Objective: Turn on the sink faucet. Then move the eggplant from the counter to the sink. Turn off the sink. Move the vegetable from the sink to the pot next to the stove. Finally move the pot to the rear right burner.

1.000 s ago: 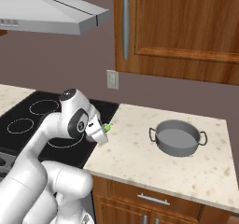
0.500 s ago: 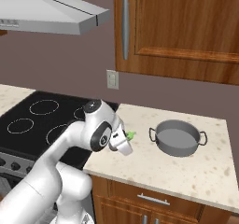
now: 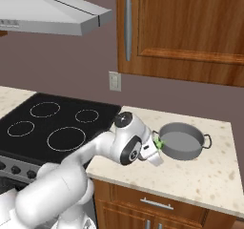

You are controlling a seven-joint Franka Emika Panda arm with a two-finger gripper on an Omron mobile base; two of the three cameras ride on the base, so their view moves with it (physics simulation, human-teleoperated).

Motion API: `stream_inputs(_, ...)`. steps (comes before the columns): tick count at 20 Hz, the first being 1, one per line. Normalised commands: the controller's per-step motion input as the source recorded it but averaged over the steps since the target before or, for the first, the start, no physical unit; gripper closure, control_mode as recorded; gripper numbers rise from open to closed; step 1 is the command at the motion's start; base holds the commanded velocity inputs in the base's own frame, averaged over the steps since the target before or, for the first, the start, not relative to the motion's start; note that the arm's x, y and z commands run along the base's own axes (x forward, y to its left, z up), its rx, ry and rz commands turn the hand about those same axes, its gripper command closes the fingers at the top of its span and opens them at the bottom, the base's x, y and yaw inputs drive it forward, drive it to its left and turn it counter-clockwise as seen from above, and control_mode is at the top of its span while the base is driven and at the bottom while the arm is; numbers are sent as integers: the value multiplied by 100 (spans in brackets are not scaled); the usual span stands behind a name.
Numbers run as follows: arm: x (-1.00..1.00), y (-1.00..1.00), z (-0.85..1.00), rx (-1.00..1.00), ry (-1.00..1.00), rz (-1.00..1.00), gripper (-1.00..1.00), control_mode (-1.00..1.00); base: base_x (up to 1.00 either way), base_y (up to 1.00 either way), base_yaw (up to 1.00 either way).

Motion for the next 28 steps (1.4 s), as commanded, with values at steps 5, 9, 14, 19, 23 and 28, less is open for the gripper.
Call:
stream_inputs(5,51,-64,0,3,0,0,100,-100,0,0,0)
stream_inputs(9,56,-41,0,3,0,0,100,-100,0,0,0)
stream_inputs(14,31,-29,-4,0,0,2,100,-100,0,0,0)
stream_inputs(19,29,-16,-5,0,0,2,100,-100,0,0,0)
stream_inputs(23,35,-13,-1,0,0,1,100,-100,0,0,0)
stream_inputs(28,37,-8,-4,0,0,0,100,-100,0,0,0)
